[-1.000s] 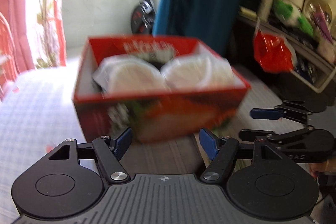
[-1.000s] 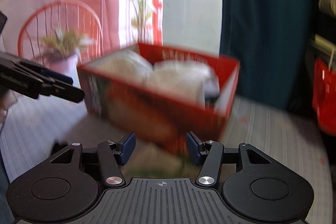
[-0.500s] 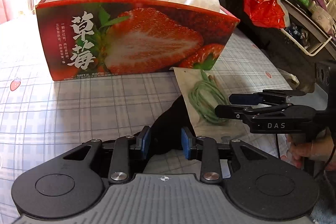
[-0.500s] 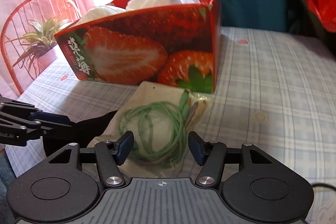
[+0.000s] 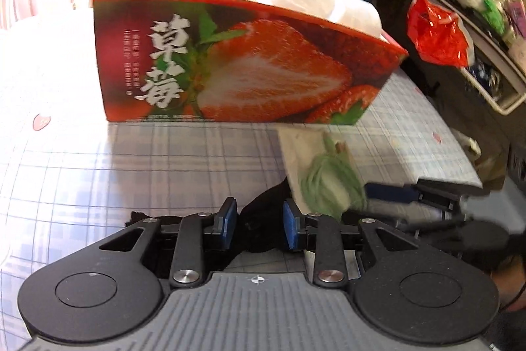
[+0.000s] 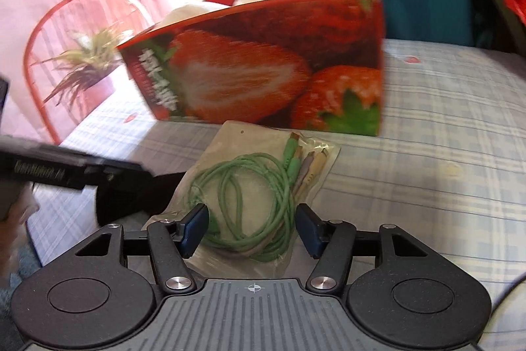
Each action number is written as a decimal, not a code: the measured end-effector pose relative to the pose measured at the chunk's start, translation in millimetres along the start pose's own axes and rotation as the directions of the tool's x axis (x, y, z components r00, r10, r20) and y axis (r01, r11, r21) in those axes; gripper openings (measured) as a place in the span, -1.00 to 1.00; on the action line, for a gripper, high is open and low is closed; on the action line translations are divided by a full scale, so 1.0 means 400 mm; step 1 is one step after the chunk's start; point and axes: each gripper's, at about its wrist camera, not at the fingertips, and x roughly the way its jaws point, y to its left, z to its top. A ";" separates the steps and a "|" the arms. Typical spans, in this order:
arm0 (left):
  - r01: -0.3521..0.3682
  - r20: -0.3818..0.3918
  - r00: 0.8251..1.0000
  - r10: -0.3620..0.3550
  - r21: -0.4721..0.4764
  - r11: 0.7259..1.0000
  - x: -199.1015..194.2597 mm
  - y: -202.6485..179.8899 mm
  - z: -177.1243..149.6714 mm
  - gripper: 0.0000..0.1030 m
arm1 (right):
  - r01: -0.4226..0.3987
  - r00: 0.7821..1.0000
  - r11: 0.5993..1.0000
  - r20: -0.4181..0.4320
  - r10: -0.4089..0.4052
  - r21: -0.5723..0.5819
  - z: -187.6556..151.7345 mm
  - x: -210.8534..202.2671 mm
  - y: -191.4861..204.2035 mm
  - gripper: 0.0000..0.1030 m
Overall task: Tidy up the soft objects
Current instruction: 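Move both grippers to the green cable pouch beside the box, then close both grippers on the clear pouch holding the green cable, then lift the cable pouch with both grippers into the red box, open, then move both grippers to the black gloves on the bed and close, then grip the black gloves with both grippers and lift them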
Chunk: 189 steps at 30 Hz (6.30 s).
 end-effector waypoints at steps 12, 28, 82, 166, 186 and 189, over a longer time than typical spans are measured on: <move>-0.007 0.002 1.000 0.007 -0.023 1.000 0.009 0.022 -0.001 -0.22 | -0.067 0.997 0.988 0.016 0.070 -0.137 -0.017 0.017 0.105 0.07; 0.027 0.037 0.999 -0.027 0.010 1.000 0.011 -0.004 -0.016 -0.40 | -0.067 0.996 0.997 0.064 0.069 -0.031 -0.054 -0.003 0.076 0.07; 0.078 0.367 0.921 -0.129 0.150 0.986 -0.057 -0.095 0.453 -0.46 | 0.057 0.889 0.994 0.458 -0.007 -0.097 0.432 -0.106 -0.032 -0.34; -0.151 0.076 0.983 0.166 -0.173 0.973 -0.138 0.083 -0.158 -0.42 | 0.057 0.997 0.989 0.057 -0.049 -0.138 -0.044 0.030 0.136 -0.69; -0.084 0.126 0.987 0.098 -0.119 0.989 0.019 0.045 -0.076 -0.59 | 0.151 0.981 0.989 0.125 -0.150 0.002 -0.055 -0.005 0.048 -0.64; -0.080 0.127 0.987 0.095 -0.115 0.990 0.018 0.046 -0.077 -0.59 | 0.159 0.979 0.987 0.129 -0.157 -0.001 -0.055 -0.006 0.051 -0.61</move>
